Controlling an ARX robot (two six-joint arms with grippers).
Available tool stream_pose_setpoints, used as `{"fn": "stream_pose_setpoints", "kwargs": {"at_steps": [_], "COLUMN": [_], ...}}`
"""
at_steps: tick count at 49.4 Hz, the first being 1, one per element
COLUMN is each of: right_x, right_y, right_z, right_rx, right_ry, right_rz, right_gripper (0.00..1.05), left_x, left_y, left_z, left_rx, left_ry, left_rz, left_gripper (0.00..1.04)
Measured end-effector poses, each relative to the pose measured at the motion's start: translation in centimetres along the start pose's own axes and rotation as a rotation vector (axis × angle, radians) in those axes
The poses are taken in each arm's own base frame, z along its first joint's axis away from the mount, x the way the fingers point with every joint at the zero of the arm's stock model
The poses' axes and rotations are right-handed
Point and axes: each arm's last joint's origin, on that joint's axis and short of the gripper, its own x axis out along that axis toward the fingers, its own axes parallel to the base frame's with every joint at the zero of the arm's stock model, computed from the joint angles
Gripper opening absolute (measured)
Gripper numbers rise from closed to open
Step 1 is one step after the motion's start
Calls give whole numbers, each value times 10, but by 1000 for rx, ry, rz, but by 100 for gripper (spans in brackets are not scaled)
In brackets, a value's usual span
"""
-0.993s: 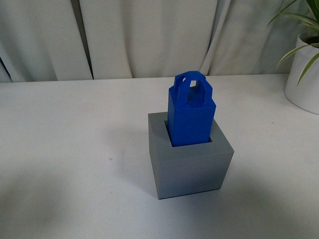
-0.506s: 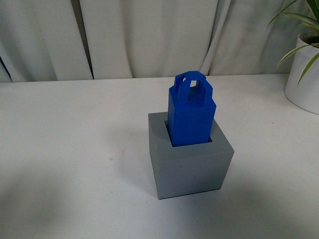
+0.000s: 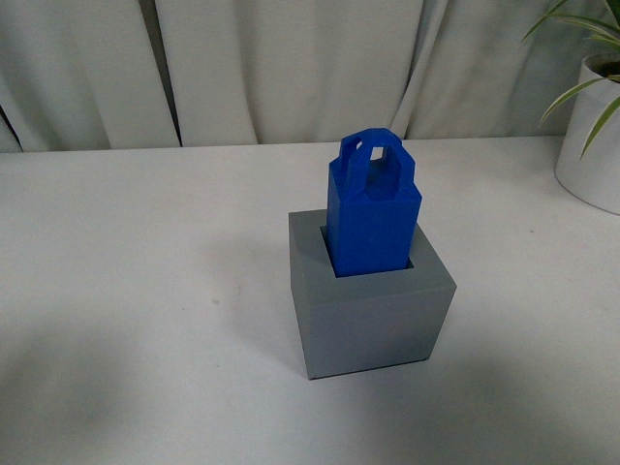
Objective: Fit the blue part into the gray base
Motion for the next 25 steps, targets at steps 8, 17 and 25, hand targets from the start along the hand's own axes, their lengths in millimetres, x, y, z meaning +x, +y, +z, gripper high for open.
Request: {"fn": "stream_pose_setpoints", "kwargs": {"at_steps": [8,17,25], "right_x": [0,0,0], "right_y": [0,0,0], "right_z": [0,0,0], "right_rx": [0,0,0], "right_ry": [-1,-1,-1], "right_rz": [0,0,0], "right_gripper": [20,50,73], "left_x": [0,0,0], "left_y": [0,0,0], "left_z": [0,0,0], "left_rx": [0,0,0], "left_ry": [0,0,0], "left_rz": [0,0,0], "left_gripper": [99,99,99]}}
